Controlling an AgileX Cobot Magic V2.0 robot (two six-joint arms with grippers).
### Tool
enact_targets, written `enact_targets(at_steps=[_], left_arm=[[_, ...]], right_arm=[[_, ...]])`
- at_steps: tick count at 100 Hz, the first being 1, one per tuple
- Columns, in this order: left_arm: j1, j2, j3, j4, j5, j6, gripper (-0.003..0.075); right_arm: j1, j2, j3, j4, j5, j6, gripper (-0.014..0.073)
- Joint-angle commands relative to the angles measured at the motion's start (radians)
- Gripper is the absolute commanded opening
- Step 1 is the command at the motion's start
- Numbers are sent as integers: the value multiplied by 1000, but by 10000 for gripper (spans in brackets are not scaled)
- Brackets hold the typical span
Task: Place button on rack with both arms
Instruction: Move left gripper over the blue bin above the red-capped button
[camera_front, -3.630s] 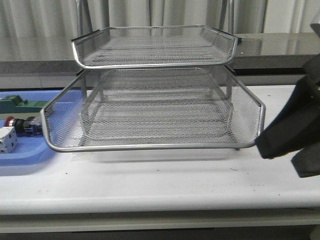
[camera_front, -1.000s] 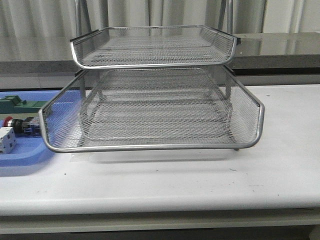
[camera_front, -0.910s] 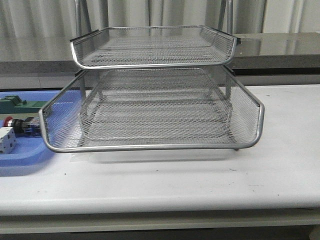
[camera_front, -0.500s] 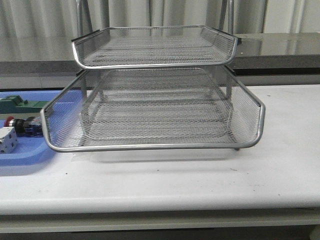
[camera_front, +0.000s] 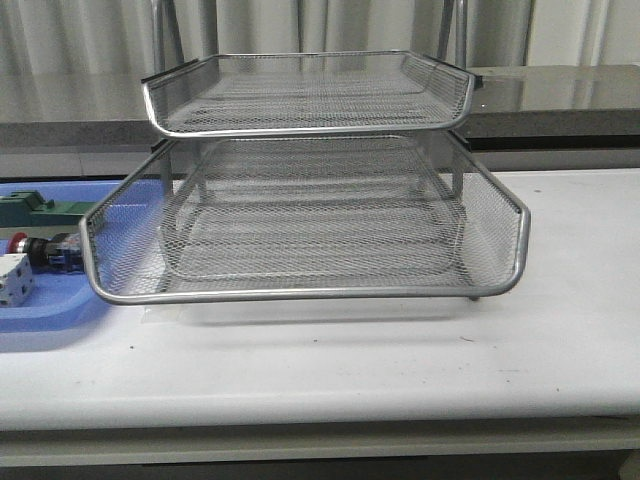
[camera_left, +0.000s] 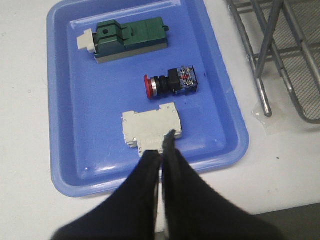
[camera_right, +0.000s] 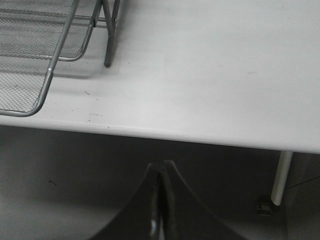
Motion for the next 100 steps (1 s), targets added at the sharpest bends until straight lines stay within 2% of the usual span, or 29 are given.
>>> enact_targets(at_steps=[1,16,23,56,81,100], left_arm=[[3,10,-41,-5,-23,37,168],[3,18,-41,-3,-9,36,567],[3,18,-41,-3,-9,36,664],[3,24,-46,-46,-27,47,670],[3,148,-171,-46,-19,271,670],[3,342,-379,-46,112,447,670]], right_arm=[[0,4,-33,-11,-55,0,-71],[0,4,-33,-11,-54,0,-71],[0,4,-33,-11,-53,0,-71],[0,4,-33,-11,-53,0,-71],[0,4,-33,-11,-52,0,-71],[0,4,-33,-11,-50,0,-71]])
